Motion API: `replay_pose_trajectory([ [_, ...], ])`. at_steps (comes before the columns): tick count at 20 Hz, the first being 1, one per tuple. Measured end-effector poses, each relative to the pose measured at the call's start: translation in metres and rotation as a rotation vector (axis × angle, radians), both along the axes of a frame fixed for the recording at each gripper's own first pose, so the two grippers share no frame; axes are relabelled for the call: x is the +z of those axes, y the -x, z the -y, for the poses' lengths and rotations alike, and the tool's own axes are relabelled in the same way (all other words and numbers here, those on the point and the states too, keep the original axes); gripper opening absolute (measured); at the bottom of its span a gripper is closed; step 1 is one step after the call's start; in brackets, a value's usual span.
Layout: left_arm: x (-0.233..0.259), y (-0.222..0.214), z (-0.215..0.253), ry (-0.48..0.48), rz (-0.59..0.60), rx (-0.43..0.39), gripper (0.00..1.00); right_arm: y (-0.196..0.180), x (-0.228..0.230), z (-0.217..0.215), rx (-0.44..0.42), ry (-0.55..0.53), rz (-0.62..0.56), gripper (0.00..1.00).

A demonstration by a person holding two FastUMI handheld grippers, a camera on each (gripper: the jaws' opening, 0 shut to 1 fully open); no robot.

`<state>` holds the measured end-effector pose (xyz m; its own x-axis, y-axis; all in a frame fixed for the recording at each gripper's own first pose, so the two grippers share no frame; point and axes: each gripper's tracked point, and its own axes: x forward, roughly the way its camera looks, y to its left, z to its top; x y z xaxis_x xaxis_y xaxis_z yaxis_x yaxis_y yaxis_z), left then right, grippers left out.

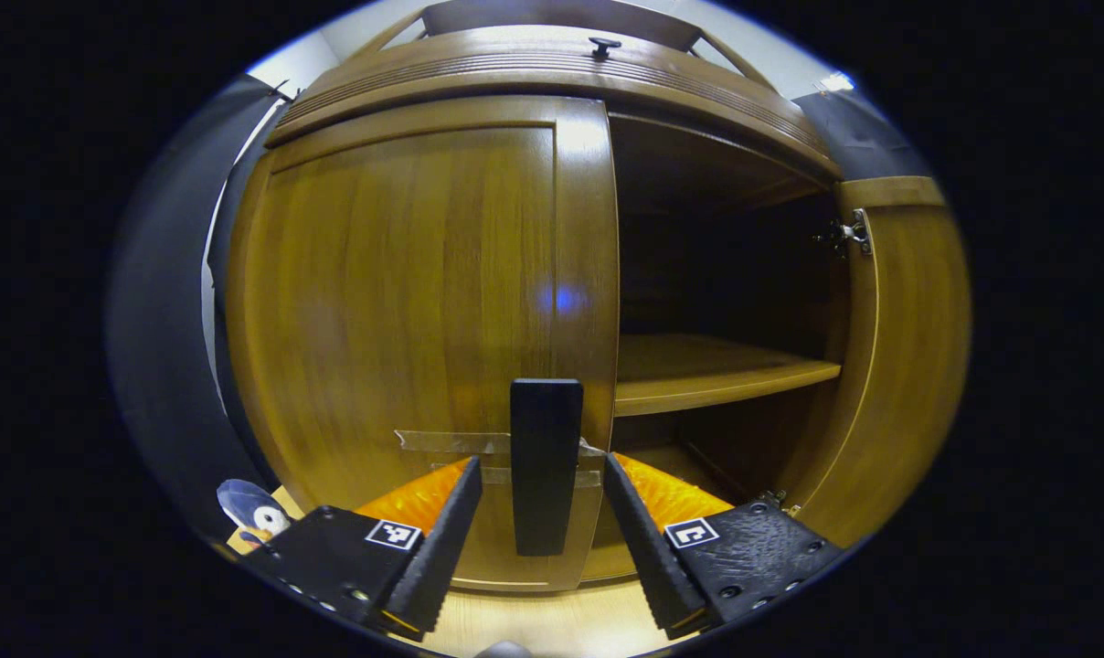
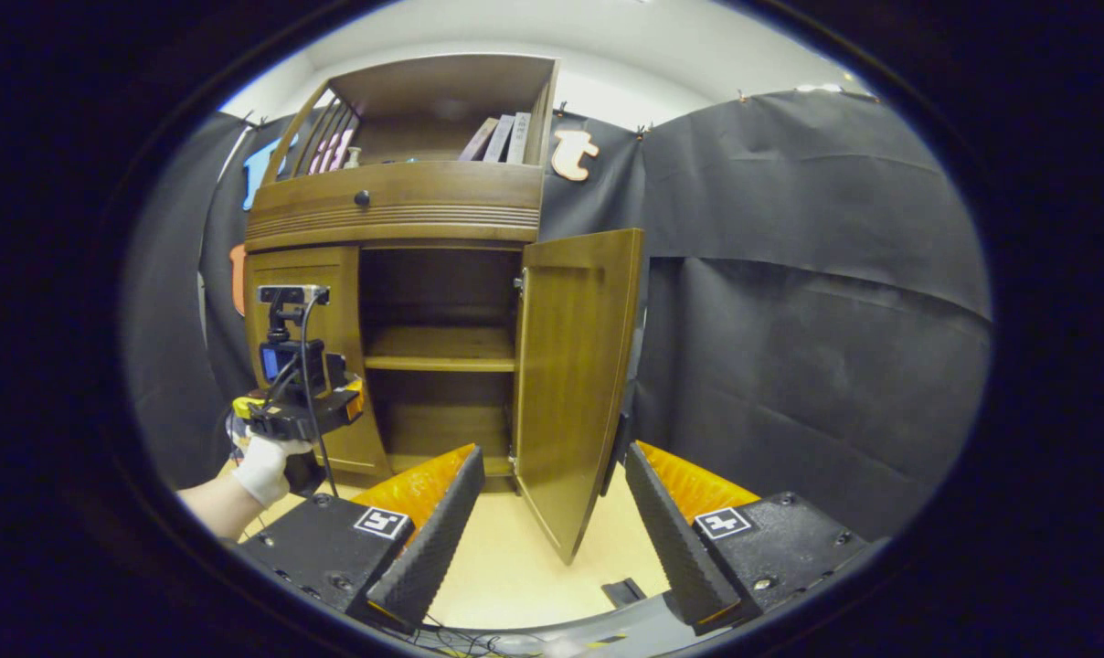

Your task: Open the right door of the double-door shoe cabinet with the right hand, and open the left door with the left hand.

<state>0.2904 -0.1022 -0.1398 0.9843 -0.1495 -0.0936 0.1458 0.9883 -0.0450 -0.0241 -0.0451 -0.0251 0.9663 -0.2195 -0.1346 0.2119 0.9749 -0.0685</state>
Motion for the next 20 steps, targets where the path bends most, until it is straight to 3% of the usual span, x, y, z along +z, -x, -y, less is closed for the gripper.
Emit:
replay_pose_trajectory([
  [1,0.000,-0.002,0.002,-0.002,0.006,-0.006,0.71,0.000,0.000,0.000,0.003,0.004,0.000,1.00],
  [3,0.004,-0.005,-0.004,-0.022,0.028,0.025,0.82,0.003,0.001,0.003,0.002,0.019,0.002,1.00],
  [5,0.003,-0.007,0.000,-0.026,0.036,0.008,0.38,0.005,0.003,0.006,0.001,0.028,0.002,0.99],
  [6,0.005,-0.003,-0.002,-0.034,0.047,0.012,0.46,0.005,0.005,0.005,0.001,0.026,0.004,0.99],
  [8,0.006,-0.003,-0.003,-0.049,0.056,0.004,0.24,0.009,0.005,0.002,0.003,0.017,0.004,0.99],
  [9,0.006,-0.004,-0.003,-0.041,0.049,-0.002,0.31,0.008,0.005,0.004,0.005,0.016,0.004,0.99],
  [11,0.003,-0.001,-0.002,-0.019,0.030,-0.022,0.27,0.008,0.005,0.002,0.016,0.020,0.005,0.99],
  [20,0.001,0.054,-0.018,-0.027,0.019,-0.068,0.26,0.023,-0.003,-0.011,0.070,0.004,0.006,0.99],
])
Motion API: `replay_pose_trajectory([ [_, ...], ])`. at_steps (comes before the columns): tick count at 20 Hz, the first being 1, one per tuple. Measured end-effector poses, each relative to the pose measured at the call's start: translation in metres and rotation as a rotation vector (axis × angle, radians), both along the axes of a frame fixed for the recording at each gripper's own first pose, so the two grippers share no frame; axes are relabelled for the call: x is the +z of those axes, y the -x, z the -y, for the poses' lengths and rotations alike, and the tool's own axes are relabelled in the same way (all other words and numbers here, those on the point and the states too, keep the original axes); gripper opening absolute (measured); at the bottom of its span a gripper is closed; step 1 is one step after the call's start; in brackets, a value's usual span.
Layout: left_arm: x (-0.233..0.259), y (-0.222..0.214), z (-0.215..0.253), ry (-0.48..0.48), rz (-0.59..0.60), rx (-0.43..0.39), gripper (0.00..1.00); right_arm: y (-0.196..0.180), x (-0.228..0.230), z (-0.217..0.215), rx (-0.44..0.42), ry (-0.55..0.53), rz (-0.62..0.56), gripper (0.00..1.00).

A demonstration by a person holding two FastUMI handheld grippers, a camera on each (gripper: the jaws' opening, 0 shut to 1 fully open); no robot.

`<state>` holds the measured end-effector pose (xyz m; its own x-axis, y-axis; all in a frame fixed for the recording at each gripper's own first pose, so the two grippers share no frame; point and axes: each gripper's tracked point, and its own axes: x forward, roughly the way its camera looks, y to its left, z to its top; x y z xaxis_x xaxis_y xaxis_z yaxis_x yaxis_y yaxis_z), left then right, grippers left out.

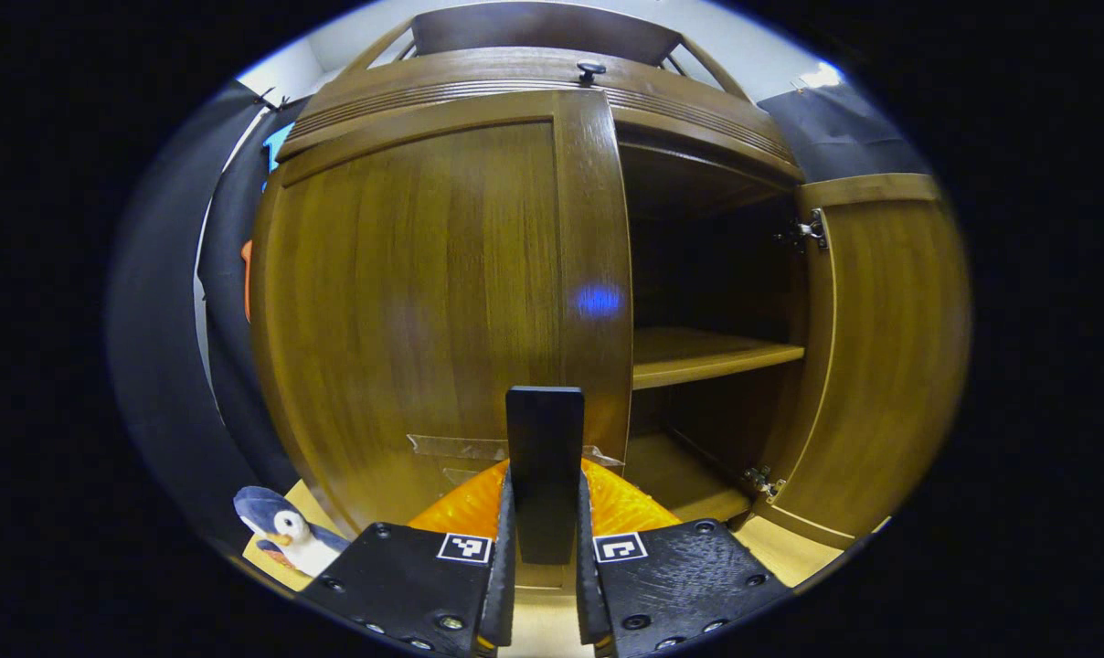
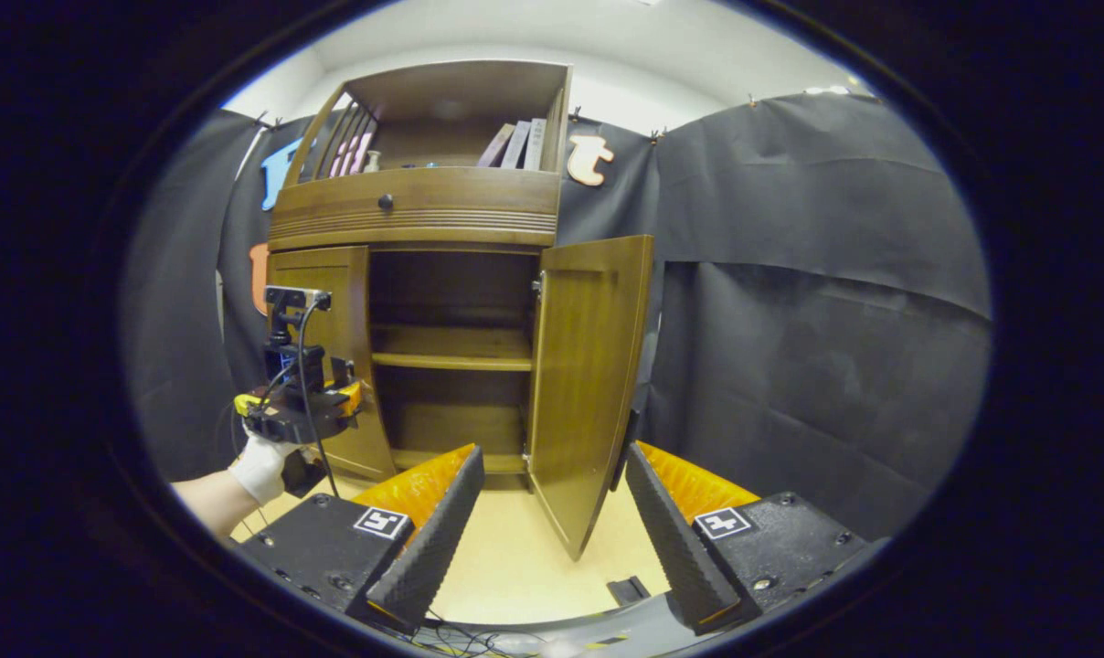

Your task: Open the right door of the double-door shoe cabinet with the right hand, and open the left door with the left hand.

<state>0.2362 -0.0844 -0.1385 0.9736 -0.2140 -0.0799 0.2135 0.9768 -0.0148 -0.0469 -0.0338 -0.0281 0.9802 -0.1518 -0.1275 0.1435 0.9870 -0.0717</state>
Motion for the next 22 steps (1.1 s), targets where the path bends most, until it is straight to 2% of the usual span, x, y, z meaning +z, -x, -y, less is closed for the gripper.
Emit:
replay_pose_trajectory([
  [6,-0.003,0.048,-0.027,0.004,-0.017,0.013,0.26,0.006,-0.006,-0.016,0.069,-0.024,0.002,0.99],
  [12,-0.006,0.092,-0.069,-0.003,-0.027,0.063,0.26,0.008,-0.013,-0.030,0.139,-0.038,0.002,0.99],
  [22,0.001,0.125,-0.129,-0.024,0.001,0.131,0.25,0.008,-0.016,-0.043,0.210,-0.042,0.003,0.99],
])
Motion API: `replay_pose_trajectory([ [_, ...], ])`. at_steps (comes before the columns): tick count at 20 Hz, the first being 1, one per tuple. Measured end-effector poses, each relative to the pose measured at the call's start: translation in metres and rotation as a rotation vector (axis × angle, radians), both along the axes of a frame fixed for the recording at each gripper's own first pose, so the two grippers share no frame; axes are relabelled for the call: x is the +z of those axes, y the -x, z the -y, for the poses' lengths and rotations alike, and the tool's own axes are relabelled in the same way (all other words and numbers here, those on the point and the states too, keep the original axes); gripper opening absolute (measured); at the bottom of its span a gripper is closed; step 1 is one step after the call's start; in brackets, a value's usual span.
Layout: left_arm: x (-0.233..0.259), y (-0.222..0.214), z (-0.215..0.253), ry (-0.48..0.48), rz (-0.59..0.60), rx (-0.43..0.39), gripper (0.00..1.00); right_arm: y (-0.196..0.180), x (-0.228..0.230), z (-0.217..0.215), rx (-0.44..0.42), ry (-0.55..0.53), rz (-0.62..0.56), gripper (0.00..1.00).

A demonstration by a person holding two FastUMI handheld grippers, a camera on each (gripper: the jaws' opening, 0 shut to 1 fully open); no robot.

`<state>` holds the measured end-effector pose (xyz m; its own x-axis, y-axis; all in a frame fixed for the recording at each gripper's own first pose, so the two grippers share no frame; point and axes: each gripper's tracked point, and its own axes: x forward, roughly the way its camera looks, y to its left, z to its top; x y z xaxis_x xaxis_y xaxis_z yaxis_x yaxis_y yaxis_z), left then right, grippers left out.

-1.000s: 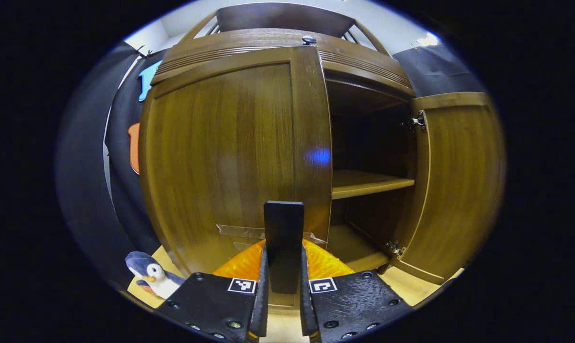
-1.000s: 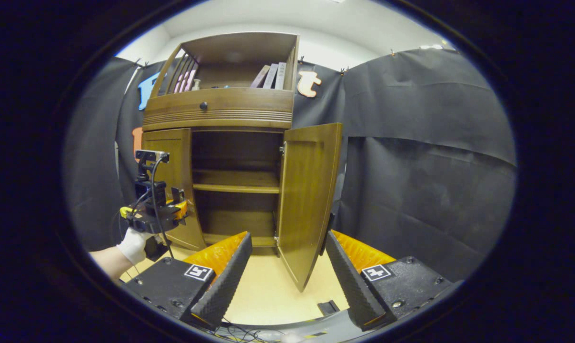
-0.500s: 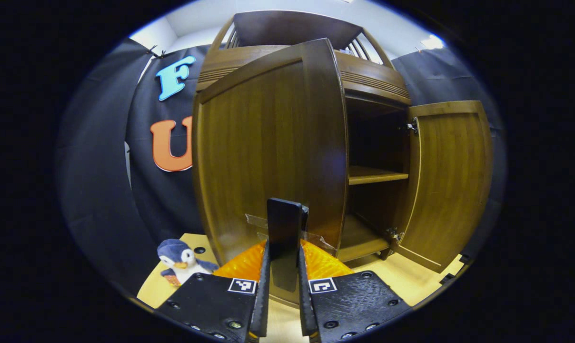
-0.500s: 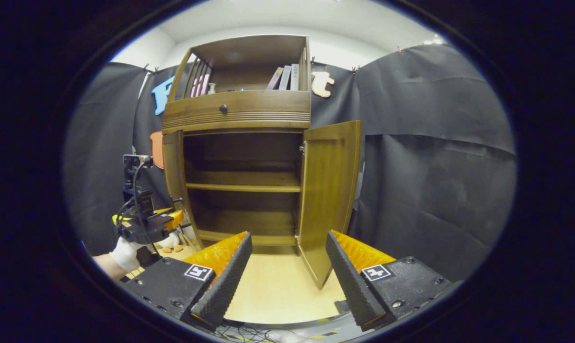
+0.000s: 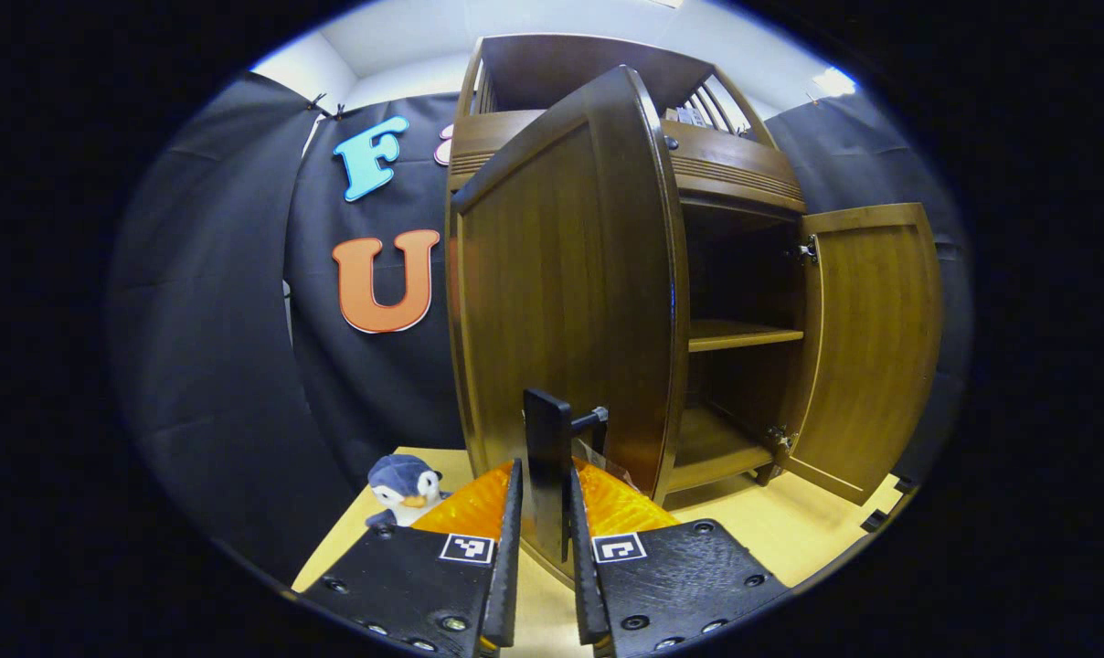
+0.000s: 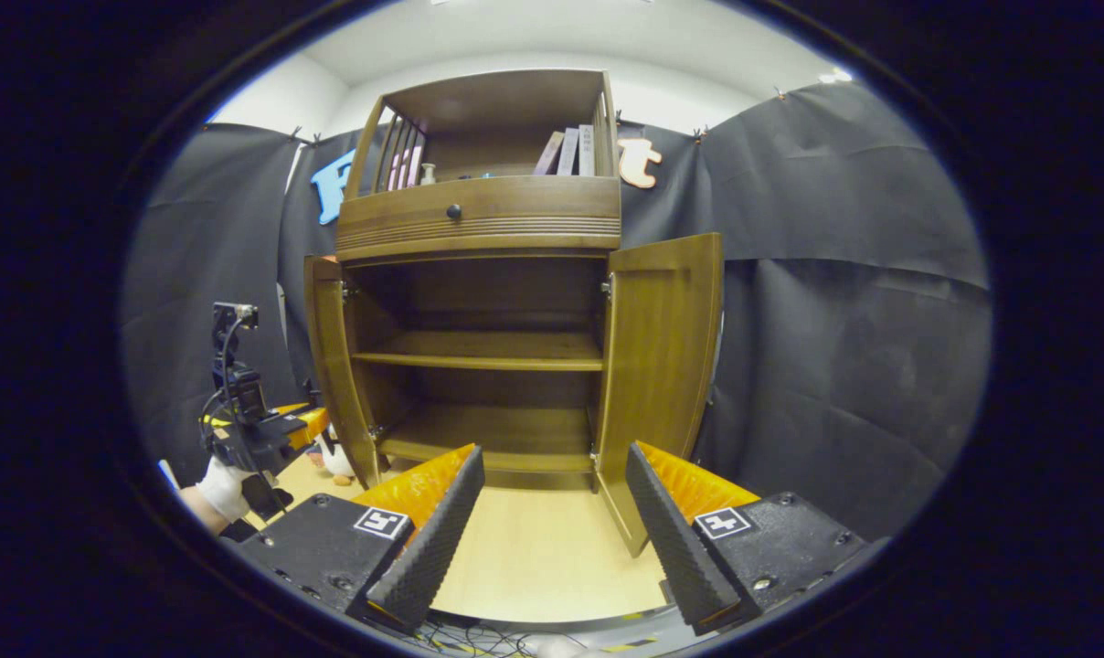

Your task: Open the right door of the double-door shoe cabinet with the right hand, and open the left door with the left hand.

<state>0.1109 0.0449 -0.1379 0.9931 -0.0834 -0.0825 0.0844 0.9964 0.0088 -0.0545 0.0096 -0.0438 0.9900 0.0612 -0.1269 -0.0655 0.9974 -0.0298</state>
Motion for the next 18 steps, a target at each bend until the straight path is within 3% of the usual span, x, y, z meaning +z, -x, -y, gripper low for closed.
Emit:
replay_pose_trajectory([
  [1,0.005,-0.001,0.000,-0.005,0.020,-0.014,0.25,0.000,0.000,-0.001,0.004,-0.002,-0.001,0.99],
  [3,0.003,0.005,-0.010,0.012,0.015,0.016,0.10,-0.001,-0.002,-0.003,0.013,-0.005,-0.006,0.99],
  [12,-0.002,0.007,-0.078,0.047,-0.006,0.123,0.00,-0.006,-0.004,-0.017,0.046,-0.010,-0.013,0.99],
  [14,-0.003,0.006,-0.083,0.087,-0.012,0.095,0.00,-0.007,-0.002,-0.020,0.053,-0.012,-0.010,0.99],
  [18,-0.002,0.005,-0.091,0.063,0.007,0.043,0.01,-0.012,-0.003,-0.024,0.062,-0.008,-0.013,0.99],
])
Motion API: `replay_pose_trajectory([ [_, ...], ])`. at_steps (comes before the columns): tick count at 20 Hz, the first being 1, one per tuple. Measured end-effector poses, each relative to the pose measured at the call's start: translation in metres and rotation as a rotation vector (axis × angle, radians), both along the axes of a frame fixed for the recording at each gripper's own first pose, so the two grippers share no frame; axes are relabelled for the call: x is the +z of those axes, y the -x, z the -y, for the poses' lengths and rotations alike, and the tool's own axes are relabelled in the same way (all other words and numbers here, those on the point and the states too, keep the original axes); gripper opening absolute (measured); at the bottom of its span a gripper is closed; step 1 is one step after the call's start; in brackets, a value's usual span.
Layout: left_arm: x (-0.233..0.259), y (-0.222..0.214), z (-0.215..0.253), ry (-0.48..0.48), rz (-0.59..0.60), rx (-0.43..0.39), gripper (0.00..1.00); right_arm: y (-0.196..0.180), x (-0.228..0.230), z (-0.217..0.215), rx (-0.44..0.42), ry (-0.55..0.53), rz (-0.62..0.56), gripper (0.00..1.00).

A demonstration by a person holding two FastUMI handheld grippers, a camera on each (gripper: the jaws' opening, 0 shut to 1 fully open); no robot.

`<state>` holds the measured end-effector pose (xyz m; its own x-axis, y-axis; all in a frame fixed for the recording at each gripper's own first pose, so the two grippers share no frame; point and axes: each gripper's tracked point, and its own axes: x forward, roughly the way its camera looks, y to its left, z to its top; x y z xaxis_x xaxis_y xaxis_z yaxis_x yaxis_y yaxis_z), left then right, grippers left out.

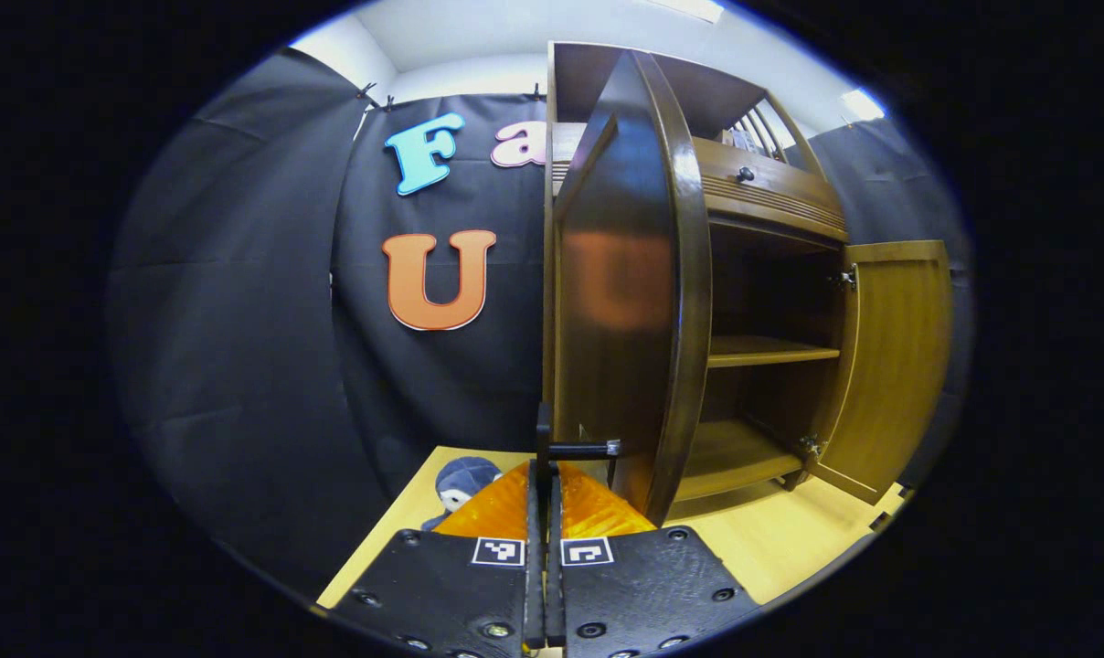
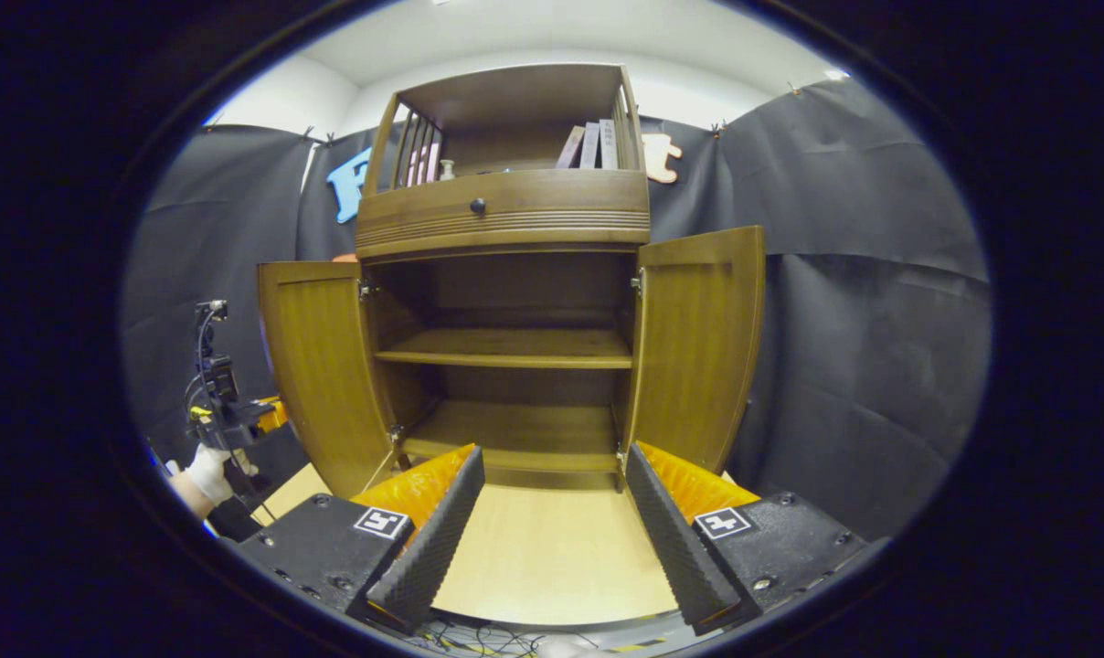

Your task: Open the right door of the double-door shoe cabinet with the right hand, and open the left door with the left hand.

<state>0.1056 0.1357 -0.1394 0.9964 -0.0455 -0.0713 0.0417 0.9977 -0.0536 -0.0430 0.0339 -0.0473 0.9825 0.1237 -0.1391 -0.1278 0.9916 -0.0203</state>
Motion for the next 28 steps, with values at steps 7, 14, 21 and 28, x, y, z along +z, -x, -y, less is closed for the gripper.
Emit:
replay_pose_trajectory([
  [7,-0.002,-0.003,-0.028,0.004,0.023,-0.099,0.00,-0.008,-0.006,-0.005,0.007,0.004,-0.023,0.98],
  [14,-0.004,-0.008,-0.044,0.012,0.024,-0.191,0.00,-0.010,-0.014,-0.012,0.020,-0.005,-0.046,0.99],
  [21,-0.005,-0.008,-0.044,-0.001,0.023,-0.220,0.00,-0.007,-0.013,-0.015,0.023,0.000,-0.042,1.00],
  [28,-0.007,0.003,-0.068,-0.023,0.001,-0.114,0.71,-0.008,-0.010,-0.014,0.012,0.003,-0.026,0.99],
])
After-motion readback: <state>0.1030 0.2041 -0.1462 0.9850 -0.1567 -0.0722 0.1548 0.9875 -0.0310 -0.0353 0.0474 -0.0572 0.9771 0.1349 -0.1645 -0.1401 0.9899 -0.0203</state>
